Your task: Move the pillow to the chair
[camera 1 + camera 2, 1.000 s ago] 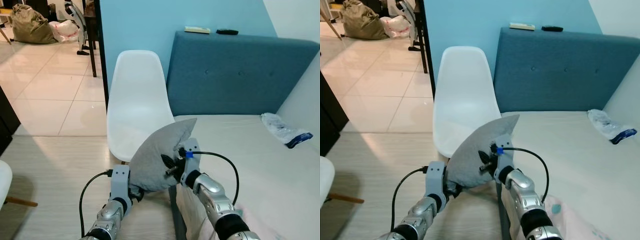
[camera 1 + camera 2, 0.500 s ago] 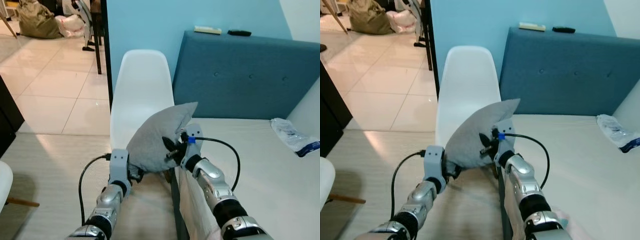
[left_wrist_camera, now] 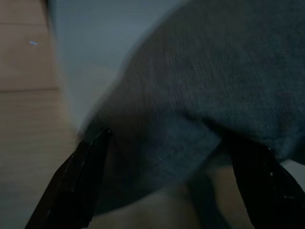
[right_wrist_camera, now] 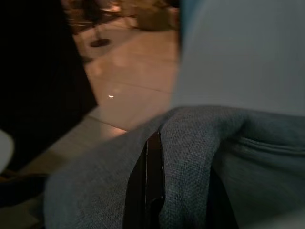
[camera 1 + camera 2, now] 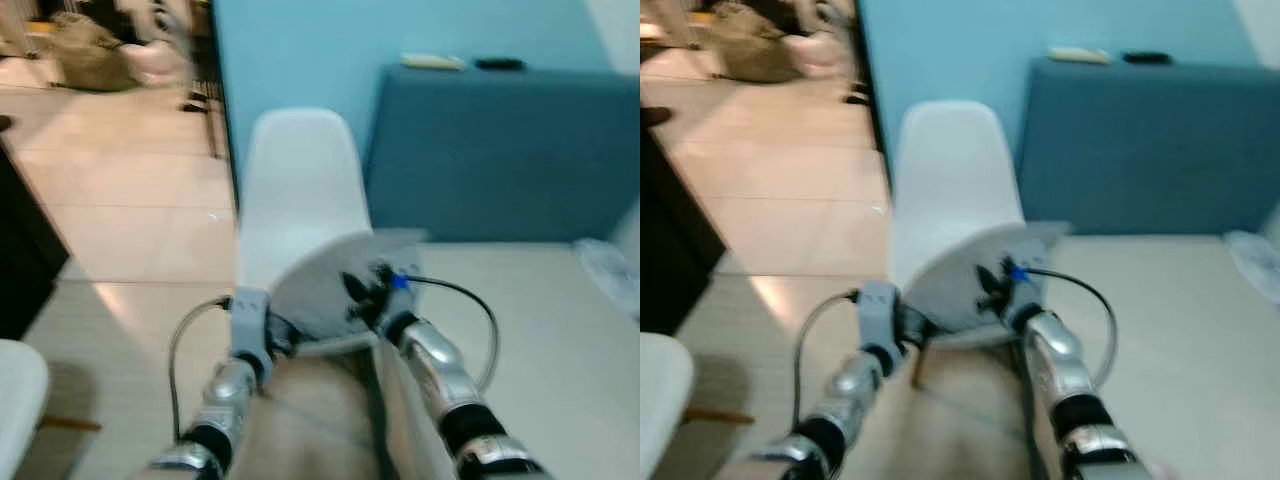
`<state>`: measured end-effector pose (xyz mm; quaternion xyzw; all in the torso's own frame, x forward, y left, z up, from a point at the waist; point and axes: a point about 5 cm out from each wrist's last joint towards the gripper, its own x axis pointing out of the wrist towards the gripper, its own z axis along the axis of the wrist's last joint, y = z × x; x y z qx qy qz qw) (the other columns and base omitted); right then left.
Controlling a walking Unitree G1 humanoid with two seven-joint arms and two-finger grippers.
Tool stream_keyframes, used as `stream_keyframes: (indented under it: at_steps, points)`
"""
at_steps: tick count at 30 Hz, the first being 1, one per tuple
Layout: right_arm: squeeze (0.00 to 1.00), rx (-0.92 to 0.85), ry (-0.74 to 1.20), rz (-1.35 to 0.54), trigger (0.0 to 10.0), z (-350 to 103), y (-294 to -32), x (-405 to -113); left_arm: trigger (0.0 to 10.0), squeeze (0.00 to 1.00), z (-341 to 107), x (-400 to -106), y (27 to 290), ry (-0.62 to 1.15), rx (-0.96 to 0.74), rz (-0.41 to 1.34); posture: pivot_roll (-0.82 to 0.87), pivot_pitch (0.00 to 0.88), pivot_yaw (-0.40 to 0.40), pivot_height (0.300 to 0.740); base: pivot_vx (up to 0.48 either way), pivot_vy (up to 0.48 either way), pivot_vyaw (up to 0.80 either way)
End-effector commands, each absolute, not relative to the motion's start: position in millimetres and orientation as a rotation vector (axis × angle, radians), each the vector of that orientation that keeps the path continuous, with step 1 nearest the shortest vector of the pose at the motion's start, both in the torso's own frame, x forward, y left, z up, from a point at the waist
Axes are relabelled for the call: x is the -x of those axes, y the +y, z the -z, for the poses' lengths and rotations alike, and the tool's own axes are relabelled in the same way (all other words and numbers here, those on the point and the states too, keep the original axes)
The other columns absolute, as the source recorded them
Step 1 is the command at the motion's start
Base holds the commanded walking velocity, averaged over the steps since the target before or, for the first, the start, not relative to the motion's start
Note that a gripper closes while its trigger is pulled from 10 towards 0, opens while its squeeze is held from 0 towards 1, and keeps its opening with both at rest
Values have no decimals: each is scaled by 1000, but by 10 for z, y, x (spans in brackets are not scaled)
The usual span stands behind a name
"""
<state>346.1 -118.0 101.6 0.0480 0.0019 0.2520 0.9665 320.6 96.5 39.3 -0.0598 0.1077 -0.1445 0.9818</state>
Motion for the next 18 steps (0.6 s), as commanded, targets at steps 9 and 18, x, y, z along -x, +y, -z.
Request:
stream_keyframes:
  at_steps: [9,18]
  points:
    - [0,-99,-31,-574,10000,-1060,-1037,-3448,10000,0,-500,-3271,950,167,127,299,-48,0,-27,740,327,0,0]
    - [0,-115,-15,-561,10000,-1051,-1044,-3459,10000,0,-491,-3257,916,168,130,314,-52,0,-21,740,328,0,-522]
